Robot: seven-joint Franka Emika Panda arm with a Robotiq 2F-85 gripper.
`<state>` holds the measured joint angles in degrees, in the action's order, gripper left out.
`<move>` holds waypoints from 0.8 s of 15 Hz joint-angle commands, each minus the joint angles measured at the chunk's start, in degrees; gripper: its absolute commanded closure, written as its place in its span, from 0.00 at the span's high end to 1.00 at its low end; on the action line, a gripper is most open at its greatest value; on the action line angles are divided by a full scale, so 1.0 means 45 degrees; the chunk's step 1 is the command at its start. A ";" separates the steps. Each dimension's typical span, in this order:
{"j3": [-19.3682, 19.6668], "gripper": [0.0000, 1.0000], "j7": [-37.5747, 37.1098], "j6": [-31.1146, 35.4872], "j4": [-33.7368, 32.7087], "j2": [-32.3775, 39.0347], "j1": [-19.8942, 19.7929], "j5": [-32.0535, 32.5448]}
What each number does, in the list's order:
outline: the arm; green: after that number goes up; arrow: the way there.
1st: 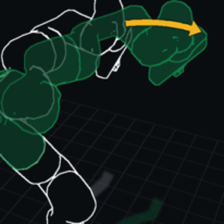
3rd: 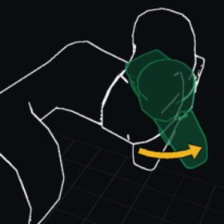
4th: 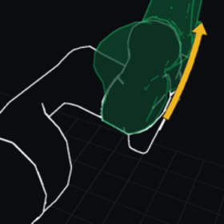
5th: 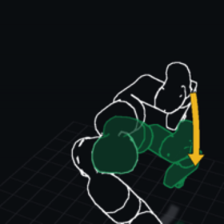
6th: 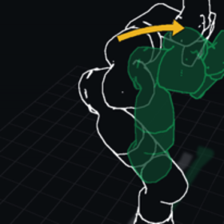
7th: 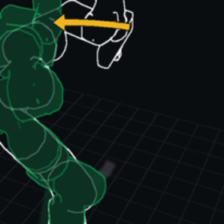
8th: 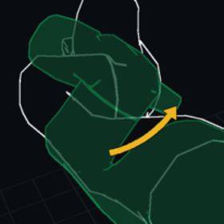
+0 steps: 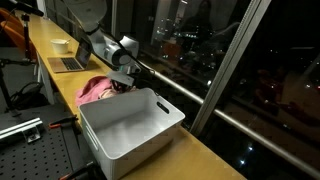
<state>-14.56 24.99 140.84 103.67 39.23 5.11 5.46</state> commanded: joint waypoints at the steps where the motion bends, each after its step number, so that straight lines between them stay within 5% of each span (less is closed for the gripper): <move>1: -0.0189 0.01 0.0382 -0.0040 0.0907 -0.1025 -0.0584 -0.0511; 12: -0.0729 0.03 0.0490 0.0008 0.2615 -0.4221 -0.0305 -0.0818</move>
<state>-16.58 25.59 140.81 111.60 26.79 3.41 4.02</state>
